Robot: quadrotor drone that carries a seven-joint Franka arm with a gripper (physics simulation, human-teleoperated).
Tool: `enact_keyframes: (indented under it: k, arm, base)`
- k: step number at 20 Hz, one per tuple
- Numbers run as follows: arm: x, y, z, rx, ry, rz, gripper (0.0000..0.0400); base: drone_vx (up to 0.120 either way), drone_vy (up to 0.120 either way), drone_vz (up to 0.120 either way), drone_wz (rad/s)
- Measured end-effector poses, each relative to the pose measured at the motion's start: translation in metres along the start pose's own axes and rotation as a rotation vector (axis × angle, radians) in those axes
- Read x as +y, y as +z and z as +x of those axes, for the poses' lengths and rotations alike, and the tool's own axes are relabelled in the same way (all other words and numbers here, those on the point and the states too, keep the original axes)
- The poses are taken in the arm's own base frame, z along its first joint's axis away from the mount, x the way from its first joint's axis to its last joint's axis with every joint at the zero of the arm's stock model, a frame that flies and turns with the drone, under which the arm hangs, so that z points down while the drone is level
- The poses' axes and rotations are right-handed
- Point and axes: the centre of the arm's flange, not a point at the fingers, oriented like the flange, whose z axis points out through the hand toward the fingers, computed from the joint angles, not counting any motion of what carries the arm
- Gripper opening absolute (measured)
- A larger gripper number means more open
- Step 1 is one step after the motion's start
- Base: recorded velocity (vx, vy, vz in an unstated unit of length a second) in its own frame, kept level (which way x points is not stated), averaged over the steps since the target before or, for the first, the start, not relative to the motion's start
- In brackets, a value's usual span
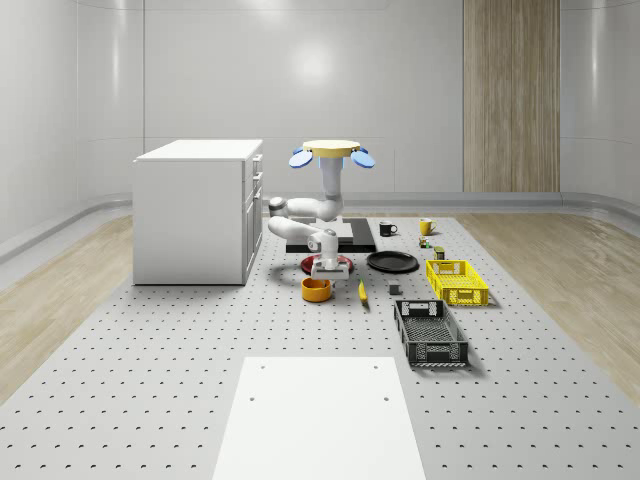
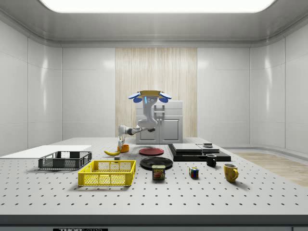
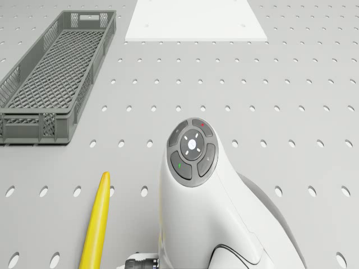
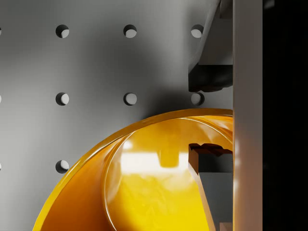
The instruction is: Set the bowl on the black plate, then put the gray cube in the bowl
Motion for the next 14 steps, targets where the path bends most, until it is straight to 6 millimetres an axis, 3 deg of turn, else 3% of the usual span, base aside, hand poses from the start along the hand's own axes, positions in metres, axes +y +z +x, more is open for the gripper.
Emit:
enact_keyframes:
  k: [5, 11, 14]
  arm:
    - [0.000, -0.006, 0.000, 0.000, 0.000, 0.000, 0.0112]
    - [0.000, -0.022, 0.000, 0.000, 0.000, 0.000, 0.0103]
    - [0.000, -0.026, 0.000, 0.000, 0.000, 0.000, 0.0101]
  base:
    - [0.000, 0.000, 0.008, 0.000]
    - [0.000, 0.007, 0.120, 0.000]
    - [-0.080, 0.120, 0.120, 0.000]
